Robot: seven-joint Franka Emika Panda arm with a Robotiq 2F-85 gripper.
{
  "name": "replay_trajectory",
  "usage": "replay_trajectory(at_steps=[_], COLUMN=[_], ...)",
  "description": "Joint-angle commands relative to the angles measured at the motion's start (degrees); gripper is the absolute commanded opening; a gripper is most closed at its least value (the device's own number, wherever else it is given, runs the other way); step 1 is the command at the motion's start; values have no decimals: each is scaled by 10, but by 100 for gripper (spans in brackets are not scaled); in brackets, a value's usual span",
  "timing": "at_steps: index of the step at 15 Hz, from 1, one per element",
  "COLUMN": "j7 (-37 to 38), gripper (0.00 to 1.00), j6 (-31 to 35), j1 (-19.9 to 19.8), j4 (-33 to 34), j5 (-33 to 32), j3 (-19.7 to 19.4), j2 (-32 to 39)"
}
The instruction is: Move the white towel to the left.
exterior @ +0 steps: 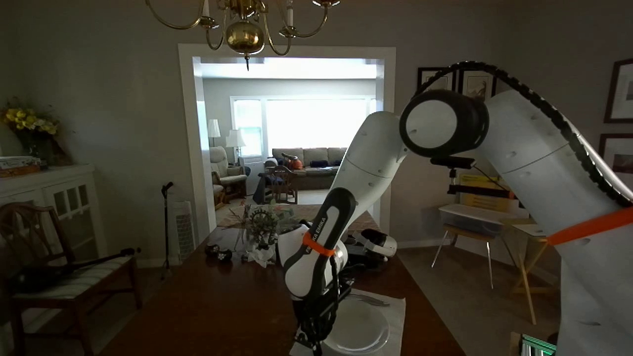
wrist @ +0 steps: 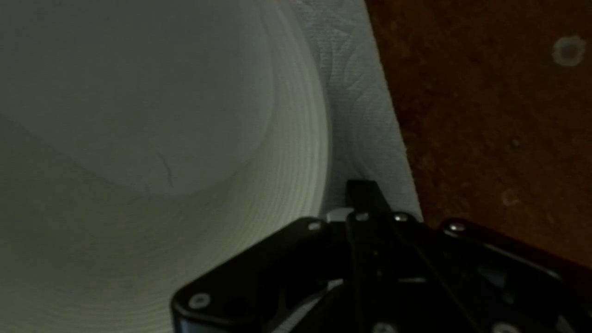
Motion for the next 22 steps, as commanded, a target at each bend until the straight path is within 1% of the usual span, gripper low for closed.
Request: replay_trajectory(at_steps=[1, 9, 14, 19, 22], j7=[5, -1, -6, 22, 43], gripper=[0, 0, 0, 0, 0], j6=[13, 2, 2, -8, -13], j1=[6, -6, -34, -37, -35], j4=[20, 68, 93, 126, 142], j5=[-6, 0, 53, 94, 107], j3=[-6, -9, 17, 16, 13], j2=[22, 46, 56, 74, 83])
